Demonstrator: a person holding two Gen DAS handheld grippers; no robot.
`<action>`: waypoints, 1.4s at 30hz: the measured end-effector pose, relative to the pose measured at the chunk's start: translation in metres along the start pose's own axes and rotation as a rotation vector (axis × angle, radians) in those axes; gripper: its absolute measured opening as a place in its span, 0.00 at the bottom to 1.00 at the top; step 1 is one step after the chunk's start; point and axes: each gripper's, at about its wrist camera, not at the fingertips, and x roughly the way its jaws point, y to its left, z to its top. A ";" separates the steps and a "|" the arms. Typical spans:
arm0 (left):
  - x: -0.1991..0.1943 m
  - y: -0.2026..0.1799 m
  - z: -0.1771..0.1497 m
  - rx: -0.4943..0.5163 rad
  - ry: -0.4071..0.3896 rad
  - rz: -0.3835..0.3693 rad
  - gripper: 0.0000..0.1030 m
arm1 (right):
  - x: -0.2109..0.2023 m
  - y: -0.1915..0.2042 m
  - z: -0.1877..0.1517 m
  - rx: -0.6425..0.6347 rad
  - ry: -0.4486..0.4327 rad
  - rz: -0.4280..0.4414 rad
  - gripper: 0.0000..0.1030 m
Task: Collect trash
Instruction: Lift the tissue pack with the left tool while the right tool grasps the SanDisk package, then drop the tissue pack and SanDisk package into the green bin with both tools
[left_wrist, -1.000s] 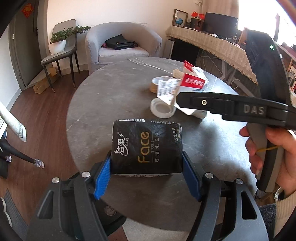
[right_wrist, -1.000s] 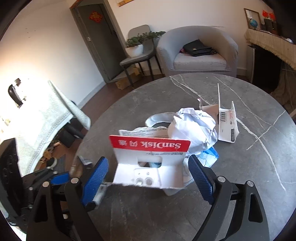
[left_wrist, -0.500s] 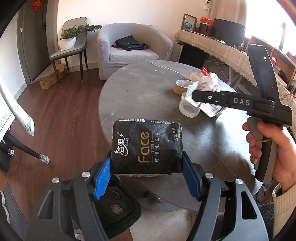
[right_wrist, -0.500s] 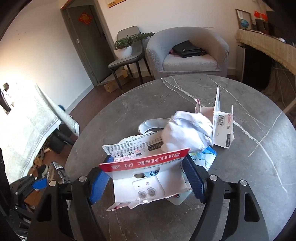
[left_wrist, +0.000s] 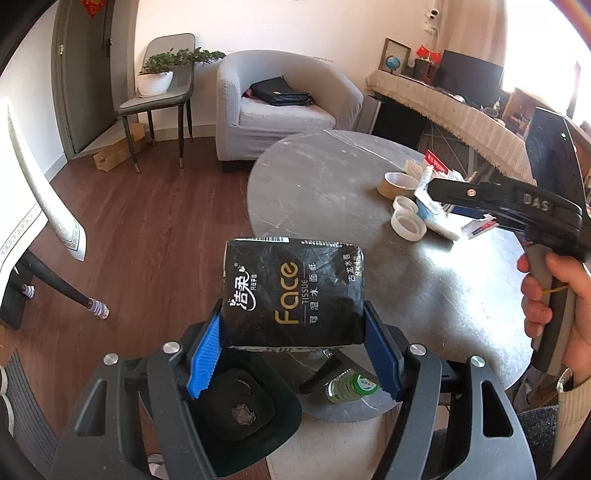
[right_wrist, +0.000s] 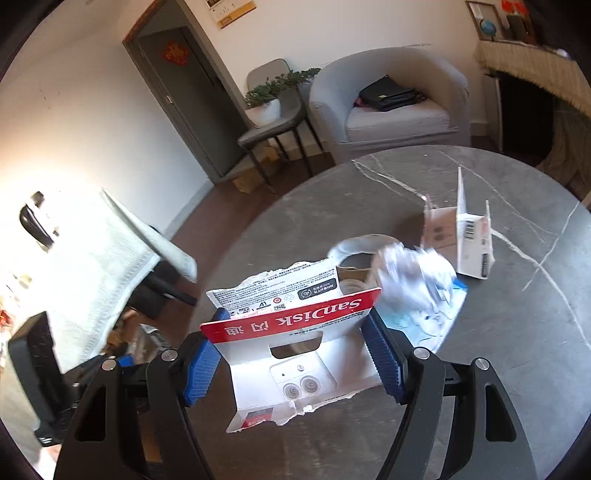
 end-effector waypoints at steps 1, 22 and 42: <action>-0.001 0.002 0.000 -0.004 -0.004 0.003 0.70 | 0.000 0.001 0.000 -0.003 -0.001 0.004 0.72; 0.010 0.080 -0.036 -0.105 0.089 0.139 0.70 | 0.037 0.086 0.004 -0.156 0.032 0.152 0.72; 0.008 0.138 -0.075 -0.161 0.202 0.136 0.75 | 0.103 0.182 -0.019 -0.315 0.160 0.217 0.72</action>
